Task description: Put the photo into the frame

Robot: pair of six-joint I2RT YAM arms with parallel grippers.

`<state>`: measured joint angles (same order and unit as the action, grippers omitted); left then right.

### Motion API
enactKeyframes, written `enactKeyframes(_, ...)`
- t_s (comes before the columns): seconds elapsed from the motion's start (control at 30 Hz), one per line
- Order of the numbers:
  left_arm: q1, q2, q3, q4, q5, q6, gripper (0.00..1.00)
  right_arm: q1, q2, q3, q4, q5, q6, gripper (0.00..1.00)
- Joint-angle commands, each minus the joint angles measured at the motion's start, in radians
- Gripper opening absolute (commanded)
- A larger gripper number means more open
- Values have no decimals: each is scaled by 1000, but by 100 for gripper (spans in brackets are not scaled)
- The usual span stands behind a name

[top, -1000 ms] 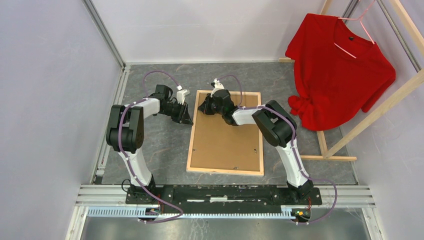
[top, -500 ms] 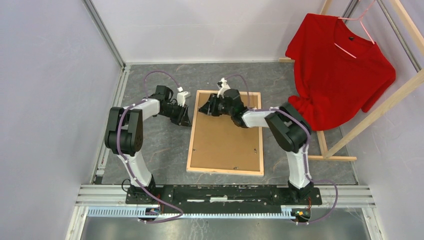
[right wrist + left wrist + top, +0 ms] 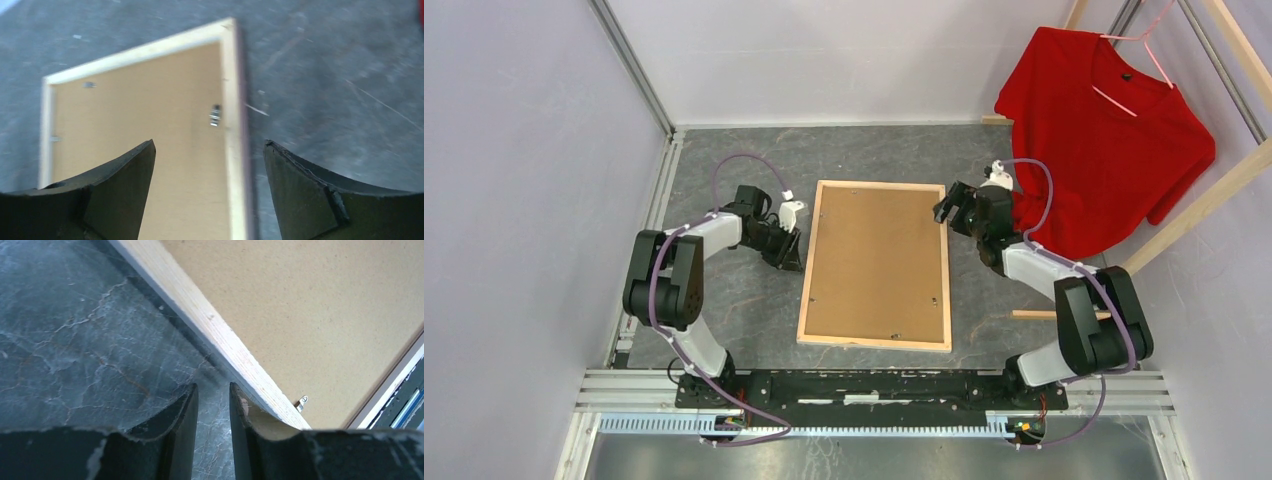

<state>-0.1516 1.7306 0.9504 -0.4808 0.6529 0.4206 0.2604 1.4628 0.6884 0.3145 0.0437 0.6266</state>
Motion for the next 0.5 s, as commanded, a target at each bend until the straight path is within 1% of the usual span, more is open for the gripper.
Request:
enactKeyframes(0.0,-31,-30,-47,0,-44,83,37,-42,38,-6,-95,74,-88,86)
enactKeyframes(0.1,-48,-49,-69,0,-47,96,37,-61,138,31,-65,-56,-73,87)
enactKeyframes(0.2,-70,-67,-89,0,-51,105,37,-64,247,72,37,-259,22,87)
enactKeyframes(0.27,-85,-81,-99,-6,-52,113,37,-50,314,117,109,-348,91,94)
enactKeyframes(0.3,-95,-88,-101,-12,-52,120,37,-38,345,151,111,-356,99,95)
enactKeyframes(0.4,-128,-115,-107,-24,-51,129,38,23,429,309,28,-342,64,94)
enactKeyframes(0.47,-154,-131,-108,-27,-45,130,39,62,491,414,0,-361,72,94)
